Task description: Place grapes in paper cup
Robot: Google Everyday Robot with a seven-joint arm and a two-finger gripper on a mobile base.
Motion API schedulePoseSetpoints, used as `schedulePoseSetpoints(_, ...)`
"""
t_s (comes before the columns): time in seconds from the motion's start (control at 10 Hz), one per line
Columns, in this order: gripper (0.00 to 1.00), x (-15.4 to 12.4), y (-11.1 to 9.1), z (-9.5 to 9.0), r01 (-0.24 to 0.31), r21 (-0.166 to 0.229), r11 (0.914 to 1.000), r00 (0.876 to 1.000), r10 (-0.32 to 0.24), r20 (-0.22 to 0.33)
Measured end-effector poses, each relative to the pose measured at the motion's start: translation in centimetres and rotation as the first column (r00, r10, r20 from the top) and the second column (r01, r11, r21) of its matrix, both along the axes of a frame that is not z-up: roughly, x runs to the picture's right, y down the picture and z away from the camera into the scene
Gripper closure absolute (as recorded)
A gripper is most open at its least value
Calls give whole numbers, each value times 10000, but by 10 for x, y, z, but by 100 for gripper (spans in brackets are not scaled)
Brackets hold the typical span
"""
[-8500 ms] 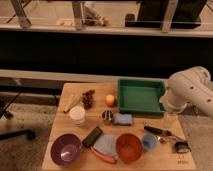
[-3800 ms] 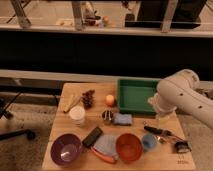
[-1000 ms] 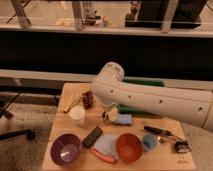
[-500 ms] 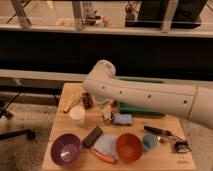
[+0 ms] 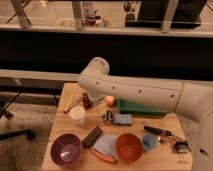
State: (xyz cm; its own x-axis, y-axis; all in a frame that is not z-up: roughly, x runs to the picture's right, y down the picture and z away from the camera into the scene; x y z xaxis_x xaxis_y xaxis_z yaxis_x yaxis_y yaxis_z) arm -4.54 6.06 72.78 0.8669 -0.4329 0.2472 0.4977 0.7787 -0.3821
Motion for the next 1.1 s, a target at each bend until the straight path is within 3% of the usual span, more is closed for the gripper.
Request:
schedulePoseSetpoints(0.6, 20, -15, -20, 28, 135, -112, 9998, 9998, -133, 147)
schedulePoseSetpoints(1.1, 20, -22, -24, 49, 210, -205, 9996, 9993, -203, 304)
